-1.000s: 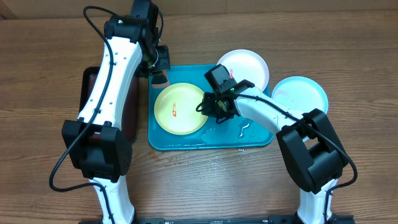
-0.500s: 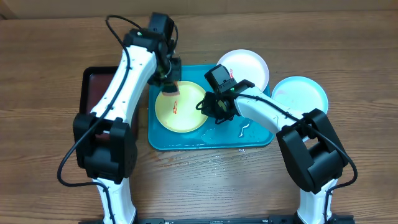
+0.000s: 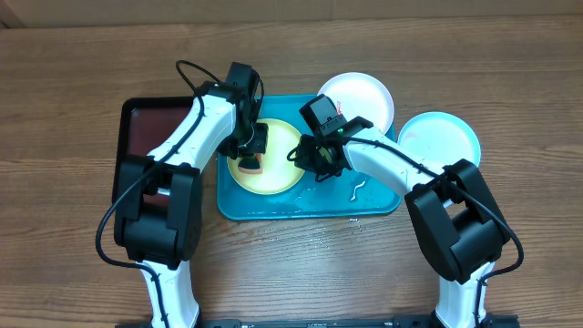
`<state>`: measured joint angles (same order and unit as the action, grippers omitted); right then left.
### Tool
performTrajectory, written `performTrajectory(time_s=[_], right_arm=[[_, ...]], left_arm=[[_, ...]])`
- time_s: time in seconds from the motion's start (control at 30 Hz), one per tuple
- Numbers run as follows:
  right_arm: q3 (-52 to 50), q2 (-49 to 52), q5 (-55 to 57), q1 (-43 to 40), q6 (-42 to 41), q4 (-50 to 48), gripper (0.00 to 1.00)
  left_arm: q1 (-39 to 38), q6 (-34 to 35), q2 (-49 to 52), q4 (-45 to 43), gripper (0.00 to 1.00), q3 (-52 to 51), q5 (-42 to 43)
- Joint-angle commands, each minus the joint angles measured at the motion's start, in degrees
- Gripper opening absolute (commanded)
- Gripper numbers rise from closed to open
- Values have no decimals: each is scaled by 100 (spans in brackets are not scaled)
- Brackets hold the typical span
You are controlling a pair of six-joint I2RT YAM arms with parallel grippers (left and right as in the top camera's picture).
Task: Clean dirty plates on tray and stack at the side
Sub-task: 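Scrub the yellow plate with the sponge in the left gripper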
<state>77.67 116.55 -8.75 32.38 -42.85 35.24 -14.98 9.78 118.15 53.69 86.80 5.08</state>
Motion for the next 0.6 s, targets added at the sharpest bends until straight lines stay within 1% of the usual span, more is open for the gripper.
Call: performTrajectory(time_s=[0.0,0.2,0.33,0.4,0.47,0.57], right_arm=[[55,155,55,13,-39,37,4],[55,155,55,13,-39,33,4],[55,155,55,13,-35,20,4],[55,155,55,13,-22,22,4],[55,155,55,13,-22,22,4],[55,155,55,13,-24,22,4]], left_arm=[[-22,-282,-26,-39,4,-140,372],[-22,-883,-26,-199,4,-144,1436],[-26,-892,-26,-531,4,-144,1567],[-26,-793,-26,-719,4,-144,1408],[-26,-627,-26,-887,5,-144,994],[-26,-221,-26,-1019,4,-144,-101]])
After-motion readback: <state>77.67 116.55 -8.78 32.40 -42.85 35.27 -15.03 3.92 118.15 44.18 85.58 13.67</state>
